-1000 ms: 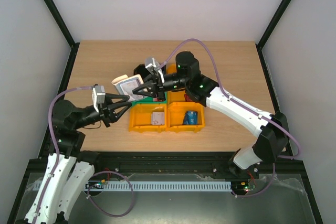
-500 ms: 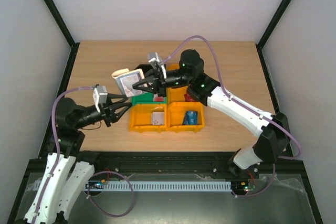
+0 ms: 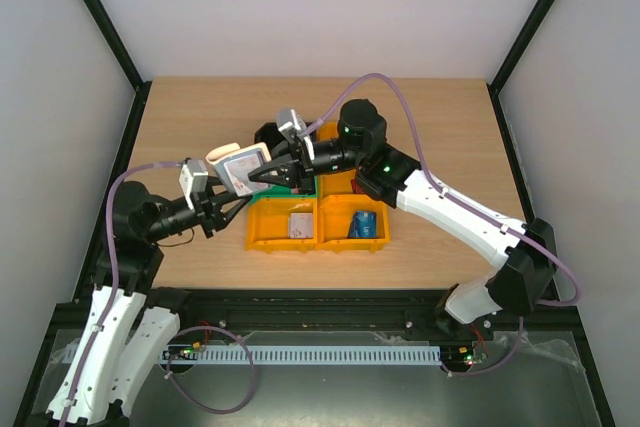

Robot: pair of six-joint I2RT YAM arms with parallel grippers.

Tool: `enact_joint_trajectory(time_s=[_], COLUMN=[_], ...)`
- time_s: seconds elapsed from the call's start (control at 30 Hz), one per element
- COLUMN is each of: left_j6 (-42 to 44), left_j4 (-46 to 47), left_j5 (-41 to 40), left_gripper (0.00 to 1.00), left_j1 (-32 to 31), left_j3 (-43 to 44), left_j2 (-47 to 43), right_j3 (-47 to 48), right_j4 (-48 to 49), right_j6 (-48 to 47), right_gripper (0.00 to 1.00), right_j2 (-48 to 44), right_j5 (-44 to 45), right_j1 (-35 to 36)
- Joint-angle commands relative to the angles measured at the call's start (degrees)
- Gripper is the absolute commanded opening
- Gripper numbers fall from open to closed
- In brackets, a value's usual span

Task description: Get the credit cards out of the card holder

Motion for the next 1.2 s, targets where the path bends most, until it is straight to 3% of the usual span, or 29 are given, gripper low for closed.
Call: enact_joint_trajectory(time_s=[0.0, 0.1, 0.27, 0.4, 0.5, 0.63, 0.7, 0.97, 1.17], left_j6=[5.41, 6.85, 7.33, 18.49, 22.79, 22.03, 21.07, 20.91, 25.66], left_j4=[-4.65, -4.48, -0.87, -7.56, -11.4, -10.23, -9.11, -8.74, -10.7], left_j5=[-1.0, -1.77, -2.59, 8.3, 7.72, 6.02, 6.67, 10.76, 10.9], left_gripper=[0.43, 0.5, 0.51, 0.6, 0.66, 0.67, 0.65, 0.36, 0.29], left_j1=[1.14, 2.0, 2.77, 2.77, 2.86, 3.45, 3.6, 4.05, 4.09], left_j3=[2.01, 2.17, 2.73, 3.58, 5.15, 6.21, 6.19, 5.76, 5.2], left_j2=[-1.31, -2.76, -2.64, -3.49, -4.11, -4.11, -4.24, -4.42, -4.4], right_j3=[2.52, 2.97, 2.66, 2.83, 3.64, 4.81, 4.95, 4.94, 5.17], right_j4=[-3.84, -7.91, -8.65, -11.05, -12.94, -16.48, -17.86, -19.54, -17.1], right_j6=[-2.26, -4.89, -5.07, -7.52, -8.8, -11.26, -12.55, -13.89, -11.76], right_gripper=[0.02, 0.01, 0.02, 0.02, 0.02, 0.02, 0.02, 0.01, 0.02], right_j2=[-0.92, -1.23, -1.27, -2.0, -1.95, -1.72, -1.99, -3.17, -2.85], right_j5=[-3.69, -2.27, -3.89, -3.23, -4.11, -4.46, -4.5, -6.45, -8.61], right_j1=[0.6, 0.29, 0.28, 0.01, -0.36, -0.48, -0.5, -1.08, -1.2])
